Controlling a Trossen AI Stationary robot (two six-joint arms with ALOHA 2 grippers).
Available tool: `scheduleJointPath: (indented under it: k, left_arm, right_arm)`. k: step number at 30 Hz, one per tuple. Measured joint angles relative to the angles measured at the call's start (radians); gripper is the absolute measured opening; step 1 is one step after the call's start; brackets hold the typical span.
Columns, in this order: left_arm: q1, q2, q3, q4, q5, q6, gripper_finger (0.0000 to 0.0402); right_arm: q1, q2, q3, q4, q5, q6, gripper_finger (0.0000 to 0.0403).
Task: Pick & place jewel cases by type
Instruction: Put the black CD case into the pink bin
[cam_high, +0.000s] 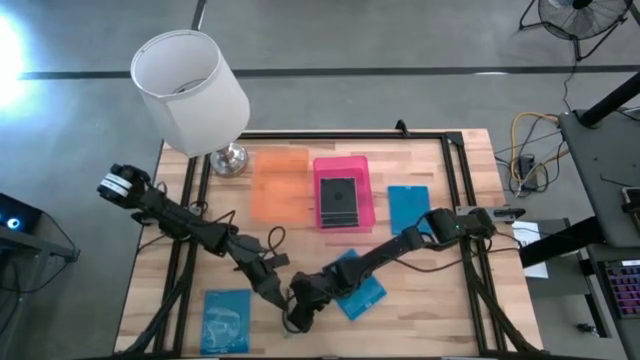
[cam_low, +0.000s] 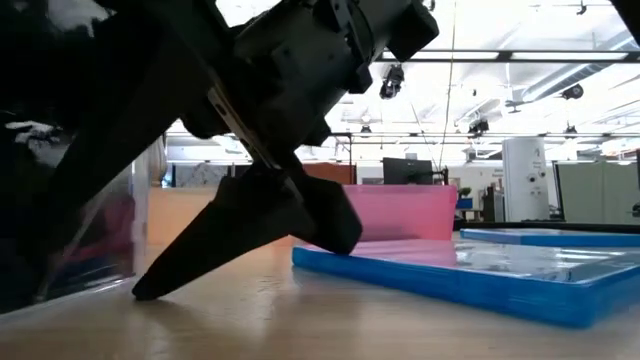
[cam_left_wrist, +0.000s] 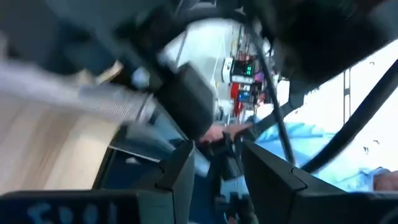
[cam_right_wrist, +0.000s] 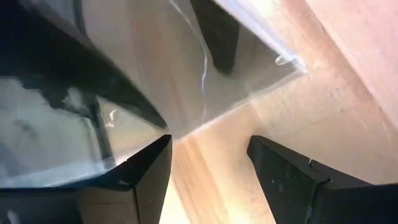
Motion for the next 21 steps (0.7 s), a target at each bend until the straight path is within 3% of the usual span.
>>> scheduleJointPath:
  k: [13, 21]
  left_arm:
    - [-0.017, -0.006, -0.008, 0.000, -0.118, 0.098, 0.0119]
    - [-0.089, -0.008, -0.009, -0.007, -0.272, 0.243, 0.0119]
  right_arm:
    - [0.005, -0.016, -0.001, 0.002, 0.040, -0.045, 0.0219]
    - [0.012, -0.039, -0.003, 0.000, 0.038, -0.072, 0.0219]
